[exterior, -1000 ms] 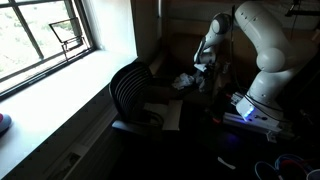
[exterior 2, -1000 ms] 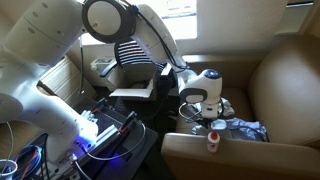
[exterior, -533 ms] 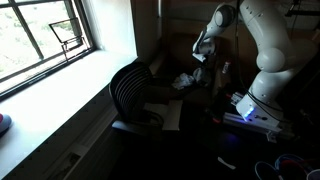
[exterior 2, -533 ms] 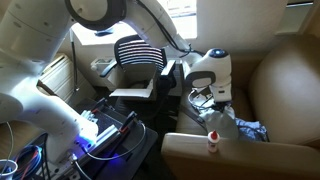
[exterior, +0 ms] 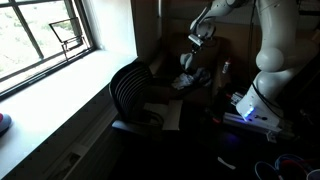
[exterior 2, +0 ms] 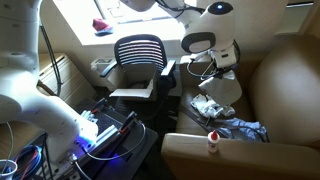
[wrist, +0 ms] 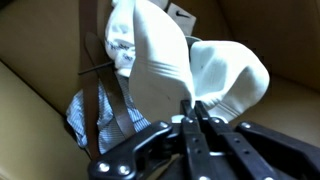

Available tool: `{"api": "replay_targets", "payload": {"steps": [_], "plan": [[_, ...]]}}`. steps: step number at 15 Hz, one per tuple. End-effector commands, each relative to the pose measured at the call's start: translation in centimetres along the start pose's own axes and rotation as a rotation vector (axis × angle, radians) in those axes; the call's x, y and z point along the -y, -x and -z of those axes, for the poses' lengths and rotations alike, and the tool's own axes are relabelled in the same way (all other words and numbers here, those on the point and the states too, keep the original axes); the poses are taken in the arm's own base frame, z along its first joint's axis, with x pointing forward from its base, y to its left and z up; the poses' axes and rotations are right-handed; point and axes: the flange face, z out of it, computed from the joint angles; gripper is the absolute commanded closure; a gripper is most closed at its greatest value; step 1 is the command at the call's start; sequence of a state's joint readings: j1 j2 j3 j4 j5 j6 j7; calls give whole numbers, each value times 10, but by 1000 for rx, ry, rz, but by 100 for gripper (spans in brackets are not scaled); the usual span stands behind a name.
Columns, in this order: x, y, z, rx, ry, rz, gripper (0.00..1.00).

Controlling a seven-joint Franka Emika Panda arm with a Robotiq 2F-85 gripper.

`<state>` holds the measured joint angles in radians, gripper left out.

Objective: Pick up the cap from the couch and put it on the hand rest of the couch

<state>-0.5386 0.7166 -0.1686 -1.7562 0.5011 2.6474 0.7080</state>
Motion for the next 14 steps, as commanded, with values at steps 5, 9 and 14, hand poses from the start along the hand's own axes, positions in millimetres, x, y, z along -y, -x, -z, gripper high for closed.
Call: {"api": "replay_targets", "payload": {"steps": [5,9,14], "plan": [[-53,-17,-28,100,71,-4,98],[25,1,4,-39,-34,131,98],[143,70,64,-160,-138,398,98]]}}
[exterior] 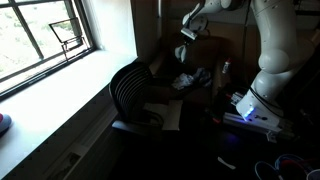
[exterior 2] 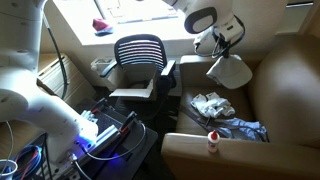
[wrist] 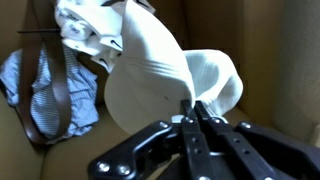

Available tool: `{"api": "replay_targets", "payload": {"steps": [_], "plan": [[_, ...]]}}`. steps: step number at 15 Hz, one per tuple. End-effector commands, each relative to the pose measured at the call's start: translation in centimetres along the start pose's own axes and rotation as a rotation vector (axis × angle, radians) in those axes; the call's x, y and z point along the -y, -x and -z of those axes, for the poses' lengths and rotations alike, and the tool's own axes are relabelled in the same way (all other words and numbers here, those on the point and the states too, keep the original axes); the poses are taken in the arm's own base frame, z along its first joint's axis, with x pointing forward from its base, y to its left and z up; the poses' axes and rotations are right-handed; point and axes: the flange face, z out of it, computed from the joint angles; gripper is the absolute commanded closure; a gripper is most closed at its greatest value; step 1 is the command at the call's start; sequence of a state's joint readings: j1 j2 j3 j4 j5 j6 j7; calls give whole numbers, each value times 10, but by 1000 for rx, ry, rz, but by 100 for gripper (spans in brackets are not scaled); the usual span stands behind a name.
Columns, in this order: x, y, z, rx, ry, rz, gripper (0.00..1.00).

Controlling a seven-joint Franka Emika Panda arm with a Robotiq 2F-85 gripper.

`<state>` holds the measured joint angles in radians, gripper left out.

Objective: Pick up the cap from the couch and put it on the hand rest of the couch

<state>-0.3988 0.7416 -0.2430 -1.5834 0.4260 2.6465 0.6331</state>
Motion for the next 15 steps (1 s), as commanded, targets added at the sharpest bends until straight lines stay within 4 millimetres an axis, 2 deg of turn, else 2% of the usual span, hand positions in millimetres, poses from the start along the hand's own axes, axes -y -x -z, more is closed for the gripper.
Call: {"api": "replay_targets", "payload": {"steps": [1,2,3,4,6,7,8,9,10,12,15], "plan": [[89,27,28,-52,-88,182,98],[109,39,33,-39,-134,228,98],[120,49,33,-17,-178,264,98],[103,44,40,-36,-134,194,94],[122,61,40,-21,-170,240,94],[123,61,38,-22,-172,246,94],[110,53,26,-29,-143,230,98],[106,52,21,-6,-148,230,98],[110,59,19,25,-183,253,98],[128,82,16,64,-243,327,98],[159,135,22,128,-287,489,98]]}}
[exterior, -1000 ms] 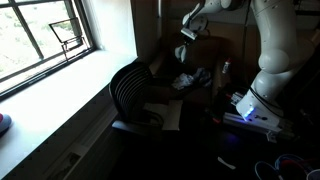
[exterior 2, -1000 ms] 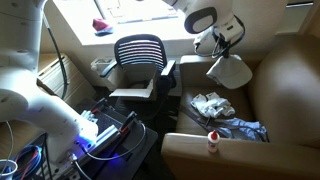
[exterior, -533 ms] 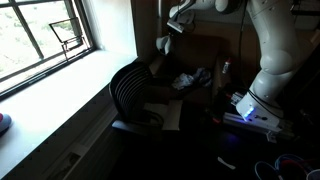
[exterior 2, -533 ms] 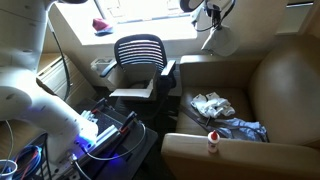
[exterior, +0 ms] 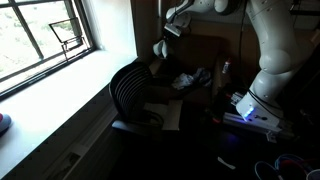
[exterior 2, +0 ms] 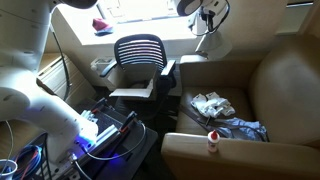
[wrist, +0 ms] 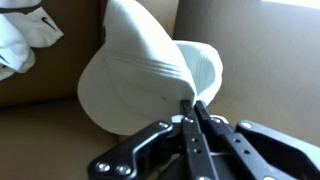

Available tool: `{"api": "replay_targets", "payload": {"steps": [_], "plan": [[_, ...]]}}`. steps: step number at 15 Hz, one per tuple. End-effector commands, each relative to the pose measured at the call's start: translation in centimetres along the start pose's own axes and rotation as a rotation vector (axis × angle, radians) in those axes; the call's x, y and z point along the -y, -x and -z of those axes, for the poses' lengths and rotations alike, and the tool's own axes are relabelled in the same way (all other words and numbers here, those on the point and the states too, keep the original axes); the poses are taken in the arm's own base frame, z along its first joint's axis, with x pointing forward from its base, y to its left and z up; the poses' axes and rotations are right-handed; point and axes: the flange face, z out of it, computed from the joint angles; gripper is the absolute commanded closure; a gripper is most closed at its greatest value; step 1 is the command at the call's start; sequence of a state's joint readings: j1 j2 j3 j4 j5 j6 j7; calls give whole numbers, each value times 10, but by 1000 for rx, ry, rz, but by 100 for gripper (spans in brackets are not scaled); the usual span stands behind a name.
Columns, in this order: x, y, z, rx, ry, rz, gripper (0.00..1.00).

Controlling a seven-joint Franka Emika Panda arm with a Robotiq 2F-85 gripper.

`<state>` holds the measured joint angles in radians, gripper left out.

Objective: Pick up the cap from the couch and put it on the hand rest of the couch

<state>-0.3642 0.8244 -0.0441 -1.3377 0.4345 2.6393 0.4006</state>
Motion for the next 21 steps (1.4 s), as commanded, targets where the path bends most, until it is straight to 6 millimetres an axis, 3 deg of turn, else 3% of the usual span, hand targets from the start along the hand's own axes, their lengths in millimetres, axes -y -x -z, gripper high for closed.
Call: {"api": "replay_targets", "payload": {"steps": [1,4,9,11,12,13,15,21], "plan": [[49,35,-6,83,-80,165,98],[67,68,-21,206,-89,283,98],[46,95,-55,400,128,412,98],[41,93,-68,398,192,431,98],[40,98,-59,392,149,397,98],[37,97,-64,393,156,398,94],[36,98,-66,394,157,397,98],[14,68,-86,258,99,335,98]]}}
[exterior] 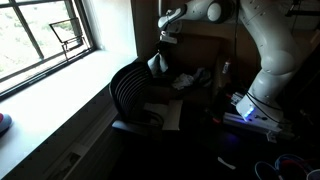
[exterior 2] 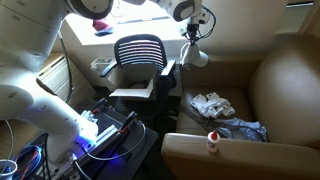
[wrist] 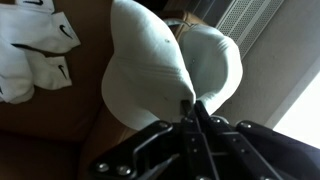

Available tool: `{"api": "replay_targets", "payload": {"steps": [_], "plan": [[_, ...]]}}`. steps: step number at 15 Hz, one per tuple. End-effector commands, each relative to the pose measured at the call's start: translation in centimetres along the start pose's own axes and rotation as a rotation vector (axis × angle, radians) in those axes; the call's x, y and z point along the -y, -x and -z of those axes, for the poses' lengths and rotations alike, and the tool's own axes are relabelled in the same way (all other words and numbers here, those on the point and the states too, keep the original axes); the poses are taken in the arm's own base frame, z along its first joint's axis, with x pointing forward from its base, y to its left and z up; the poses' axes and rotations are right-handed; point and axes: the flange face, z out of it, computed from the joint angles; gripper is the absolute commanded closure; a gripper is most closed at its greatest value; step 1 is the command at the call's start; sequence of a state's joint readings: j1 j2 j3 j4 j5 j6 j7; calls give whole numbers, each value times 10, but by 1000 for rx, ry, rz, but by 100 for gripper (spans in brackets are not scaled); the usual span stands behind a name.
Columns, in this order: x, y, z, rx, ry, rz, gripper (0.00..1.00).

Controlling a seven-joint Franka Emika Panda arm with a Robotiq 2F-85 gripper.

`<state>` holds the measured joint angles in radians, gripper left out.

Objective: Pick up the cap from the couch and put it on the hand rest of the couch

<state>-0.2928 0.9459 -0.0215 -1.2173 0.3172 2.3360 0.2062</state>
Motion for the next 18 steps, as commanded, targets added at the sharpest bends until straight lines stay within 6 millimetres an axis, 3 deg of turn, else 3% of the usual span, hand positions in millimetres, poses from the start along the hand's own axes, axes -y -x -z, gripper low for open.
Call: {"api": "replay_targets", "payload": {"steps": [1,4,9,10,11,12,15,16,17,18], "plan": [[-14,-16,-17,-76,-39,-32,98],[-4,-26,-24,-152,-66,-28,98],[51,-29,-17,-257,-57,100,98],[57,-25,-19,-232,-53,111,69],[58,-21,-25,-178,-53,120,68],[56,-16,-33,-128,-42,115,93],[30,-6,-51,35,20,64,100],[20,-7,-52,61,39,29,76],[37,-2,-50,16,11,67,74],[31,-3,-52,24,17,58,96]]}}
